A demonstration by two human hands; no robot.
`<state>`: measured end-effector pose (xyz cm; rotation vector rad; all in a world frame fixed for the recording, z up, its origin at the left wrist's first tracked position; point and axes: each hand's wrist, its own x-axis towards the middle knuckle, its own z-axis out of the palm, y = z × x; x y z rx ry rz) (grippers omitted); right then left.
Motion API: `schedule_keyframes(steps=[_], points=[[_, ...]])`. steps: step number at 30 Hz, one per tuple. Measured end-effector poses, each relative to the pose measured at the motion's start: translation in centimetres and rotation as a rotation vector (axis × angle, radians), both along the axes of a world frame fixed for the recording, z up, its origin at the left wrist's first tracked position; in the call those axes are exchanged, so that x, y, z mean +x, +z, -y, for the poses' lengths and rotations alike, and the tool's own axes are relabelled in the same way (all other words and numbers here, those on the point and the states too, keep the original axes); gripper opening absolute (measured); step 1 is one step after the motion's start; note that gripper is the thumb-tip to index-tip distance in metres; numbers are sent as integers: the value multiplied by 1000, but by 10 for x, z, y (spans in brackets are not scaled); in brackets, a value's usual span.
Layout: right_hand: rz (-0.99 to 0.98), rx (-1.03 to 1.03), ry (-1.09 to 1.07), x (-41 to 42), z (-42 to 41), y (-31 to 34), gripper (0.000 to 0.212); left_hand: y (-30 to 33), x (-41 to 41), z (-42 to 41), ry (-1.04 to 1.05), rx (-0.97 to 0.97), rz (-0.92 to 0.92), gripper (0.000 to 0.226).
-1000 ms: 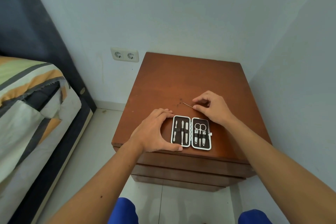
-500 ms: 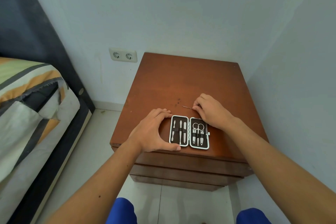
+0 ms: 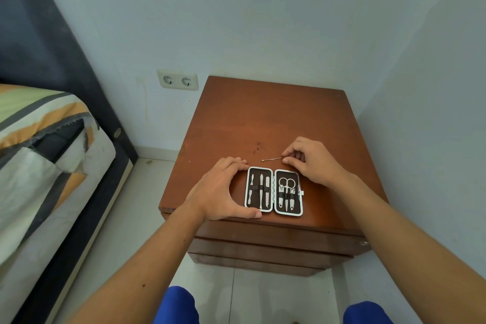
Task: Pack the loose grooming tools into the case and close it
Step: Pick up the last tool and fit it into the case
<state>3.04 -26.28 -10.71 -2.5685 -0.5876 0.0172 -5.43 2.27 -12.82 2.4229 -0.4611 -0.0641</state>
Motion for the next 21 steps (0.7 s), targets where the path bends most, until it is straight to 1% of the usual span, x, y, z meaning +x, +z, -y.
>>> schedule_keyframes(steps=[3, 10, 17, 21], points=[[36, -14, 33, 2, -1, 0, 2, -1, 0, 0, 3, -2, -1, 120], [81, -26, 56, 0, -1, 0, 3, 0, -1, 0, 1, 4, 11, 118], [158, -114, 135, -1, -4, 1, 5, 1, -1, 0, 2, 11, 4, 118], [109, -185, 139, -2, -8, -1, 7, 1, -1, 0, 3, 12, 4, 118]])
